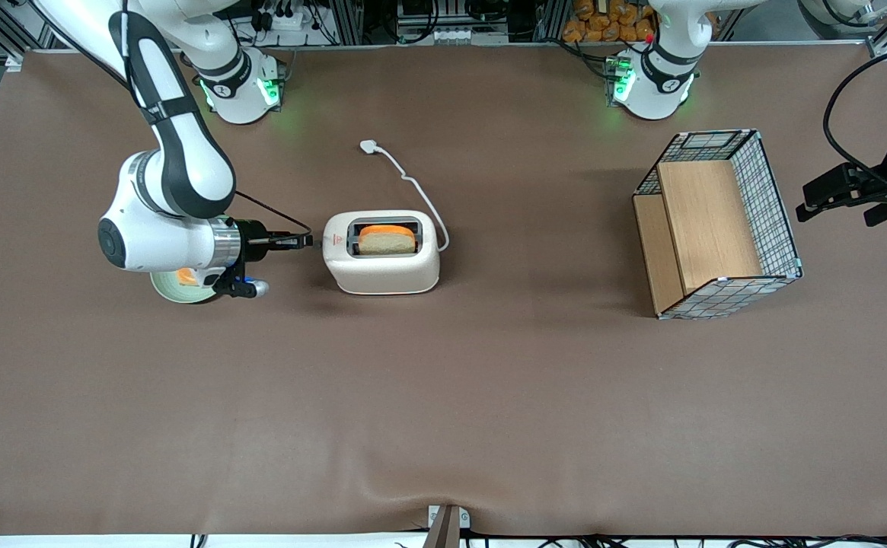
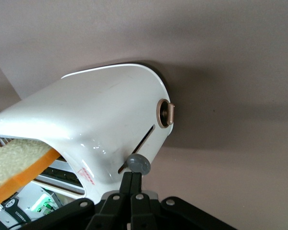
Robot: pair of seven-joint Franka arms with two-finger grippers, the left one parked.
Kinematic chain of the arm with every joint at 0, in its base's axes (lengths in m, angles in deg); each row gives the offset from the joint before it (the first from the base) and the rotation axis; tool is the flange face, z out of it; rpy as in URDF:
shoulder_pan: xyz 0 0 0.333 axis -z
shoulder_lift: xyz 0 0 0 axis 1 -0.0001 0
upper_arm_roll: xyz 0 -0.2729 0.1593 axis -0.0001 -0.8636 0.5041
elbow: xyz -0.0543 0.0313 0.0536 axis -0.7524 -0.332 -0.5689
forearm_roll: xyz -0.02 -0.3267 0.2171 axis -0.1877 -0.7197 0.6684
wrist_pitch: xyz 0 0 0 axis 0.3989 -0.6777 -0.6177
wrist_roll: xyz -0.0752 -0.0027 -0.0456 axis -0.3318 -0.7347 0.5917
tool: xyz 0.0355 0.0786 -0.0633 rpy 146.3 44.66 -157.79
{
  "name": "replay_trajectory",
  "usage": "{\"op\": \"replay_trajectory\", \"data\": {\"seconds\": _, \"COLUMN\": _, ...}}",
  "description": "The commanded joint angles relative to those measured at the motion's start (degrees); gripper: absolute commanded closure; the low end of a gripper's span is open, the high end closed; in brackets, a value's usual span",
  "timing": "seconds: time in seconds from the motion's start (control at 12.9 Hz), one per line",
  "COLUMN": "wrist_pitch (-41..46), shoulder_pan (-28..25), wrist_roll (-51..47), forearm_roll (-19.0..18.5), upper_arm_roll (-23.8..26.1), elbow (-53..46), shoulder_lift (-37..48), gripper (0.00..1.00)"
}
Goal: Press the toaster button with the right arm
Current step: 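Position the right gripper fingertips on top of the toaster lever, then push the toaster lever down with the right gripper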
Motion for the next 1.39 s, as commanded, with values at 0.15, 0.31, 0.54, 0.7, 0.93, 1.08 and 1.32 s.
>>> {"op": "replay_trajectory", "data": {"seconds": 0.15, "wrist_pitch": -2.3, "shoulder_pan": -0.3, "wrist_roll": 1.5, "forearm_roll": 2.0, "upper_arm_roll": 0.3, "elbow": 0.9, "shoulder_lift": -0.8, "gripper": 1.00}}
{"op": "replay_trajectory", "data": {"seconds": 0.31, "wrist_pitch": -2.3, "shoulder_pan": -0.4, "wrist_roll": 1.5, "forearm_roll": 2.0, "upper_arm_roll": 0.3, "elbow": 0.9, "shoulder_lift": -1.4, "gripper": 1.00}}
{"op": "replay_trajectory", "data": {"seconds": 0.54, "wrist_pitch": -2.3, "shoulder_pan": -0.7, "wrist_roll": 1.6, "forearm_roll": 2.0, "upper_arm_roll": 0.3, "elbow": 0.9, "shoulder_lift": -2.1, "gripper": 1.00}}
{"op": "replay_trajectory", "data": {"seconds": 0.7, "wrist_pitch": -2.4, "shoulder_pan": -0.7, "wrist_roll": 1.6, "forearm_roll": 2.0, "upper_arm_roll": 0.3, "elbow": 0.9, "shoulder_lift": -2.5, "gripper": 1.00}}
{"op": "replay_trajectory", "data": {"seconds": 0.93, "wrist_pitch": -2.8, "shoulder_pan": -0.7, "wrist_roll": 3.0, "forearm_roll": 2.0, "upper_arm_roll": 0.3, "elbow": 0.9, "shoulder_lift": -3.5, "gripper": 1.00}}
{"op": "replay_trajectory", "data": {"seconds": 1.08, "wrist_pitch": -2.8, "shoulder_pan": -0.7, "wrist_roll": 4.0, "forearm_roll": 2.0, "upper_arm_roll": 0.3, "elbow": 0.9, "shoulder_lift": -4.0, "gripper": 1.00}}
{"op": "replay_trajectory", "data": {"seconds": 1.32, "wrist_pitch": -3.9, "shoulder_pan": -0.7, "wrist_roll": 4.6, "forearm_roll": 2.0, "upper_arm_roll": 0.3, "elbow": 1.0, "shoulder_lift": -5.1, "gripper": 1.00}}
